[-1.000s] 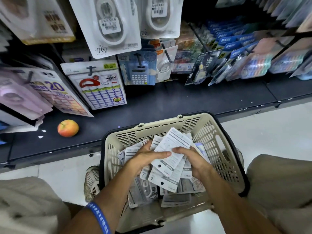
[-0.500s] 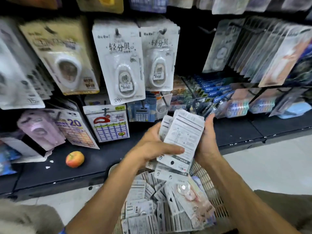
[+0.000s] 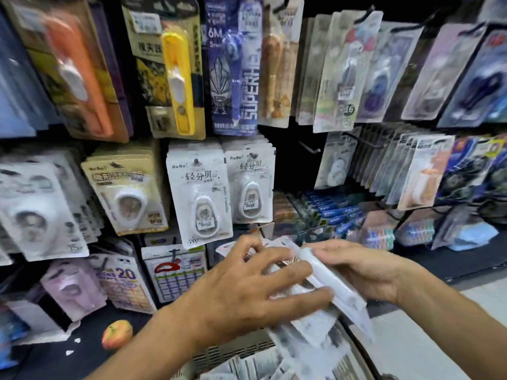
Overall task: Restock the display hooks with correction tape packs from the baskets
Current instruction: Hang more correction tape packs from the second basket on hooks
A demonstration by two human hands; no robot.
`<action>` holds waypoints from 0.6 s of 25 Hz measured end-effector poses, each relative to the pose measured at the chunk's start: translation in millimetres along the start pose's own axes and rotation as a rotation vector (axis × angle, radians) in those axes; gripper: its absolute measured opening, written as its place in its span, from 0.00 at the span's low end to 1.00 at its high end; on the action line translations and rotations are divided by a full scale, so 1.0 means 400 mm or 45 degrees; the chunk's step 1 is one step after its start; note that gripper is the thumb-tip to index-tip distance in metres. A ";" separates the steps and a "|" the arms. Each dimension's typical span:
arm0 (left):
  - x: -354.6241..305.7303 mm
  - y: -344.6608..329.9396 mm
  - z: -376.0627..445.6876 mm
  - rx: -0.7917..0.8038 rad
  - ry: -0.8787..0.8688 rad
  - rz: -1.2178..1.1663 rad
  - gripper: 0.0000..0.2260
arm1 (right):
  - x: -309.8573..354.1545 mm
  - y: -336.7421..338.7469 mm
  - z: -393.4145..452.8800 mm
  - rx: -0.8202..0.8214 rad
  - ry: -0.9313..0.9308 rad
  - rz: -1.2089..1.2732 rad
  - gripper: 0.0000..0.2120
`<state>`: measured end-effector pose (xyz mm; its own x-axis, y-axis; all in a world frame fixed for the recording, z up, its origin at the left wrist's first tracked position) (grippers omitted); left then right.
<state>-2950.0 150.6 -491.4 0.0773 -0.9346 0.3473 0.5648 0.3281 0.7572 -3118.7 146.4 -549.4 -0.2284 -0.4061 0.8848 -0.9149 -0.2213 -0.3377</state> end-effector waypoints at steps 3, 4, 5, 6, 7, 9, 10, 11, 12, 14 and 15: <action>0.038 0.007 -0.002 -0.111 0.154 -0.099 0.16 | 0.033 0.007 -0.007 -0.085 0.196 0.027 0.31; 0.058 0.011 0.000 -0.148 0.235 -0.133 0.16 | 0.049 0.015 -0.013 -0.134 0.260 0.076 0.31; 0.078 0.015 -0.001 -0.182 0.313 -0.141 0.17 | 0.063 0.023 -0.018 -0.189 0.312 0.115 0.30; 0.096 0.015 -0.002 -0.187 0.382 -0.139 0.21 | 0.076 0.031 -0.021 -0.262 0.354 0.144 0.28; 0.110 0.009 -0.004 -0.168 0.436 -0.137 0.29 | 0.090 0.042 -0.026 -0.354 0.404 0.167 0.25; 0.137 -0.006 -0.014 -0.081 0.587 -0.225 0.41 | 0.128 0.080 -0.048 -0.543 0.561 0.145 0.23; 0.154 -0.008 -0.020 -0.092 0.716 -0.306 0.42 | 0.151 0.095 -0.061 -0.600 0.627 0.076 0.22; 0.171 -0.006 -0.030 -0.152 0.872 -0.434 0.41 | 0.170 0.102 -0.071 -0.630 0.647 -0.022 0.21; 0.186 -0.003 -0.040 -0.251 1.057 -0.649 0.38 | 0.183 0.110 -0.077 -0.640 0.639 -0.122 0.17; 0.210 -0.023 -0.069 -0.543 1.438 -1.258 0.33 | 0.199 0.117 -0.074 -0.621 0.640 -0.223 0.14; 0.215 -0.056 -0.087 -0.638 1.602 -1.553 0.32 | 0.211 0.111 -0.069 -0.608 0.679 -0.231 0.15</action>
<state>-2927.3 58.0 -497.9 -0.1516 -0.2061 -0.9667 0.9202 -0.3864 -0.0619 -3187.8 126.6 -480.9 -0.0795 0.1131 0.9904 -0.9711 0.2155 -0.1025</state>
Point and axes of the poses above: each hand's wrist, its own z-axis towards the middle knuckle, its own y-axis out of the back of the hand, x = y × z, the point moved 7 cm from there along z, towards the middle knuckle, and after that the axes turned 5 degrees about x, right-handed, at the moved point
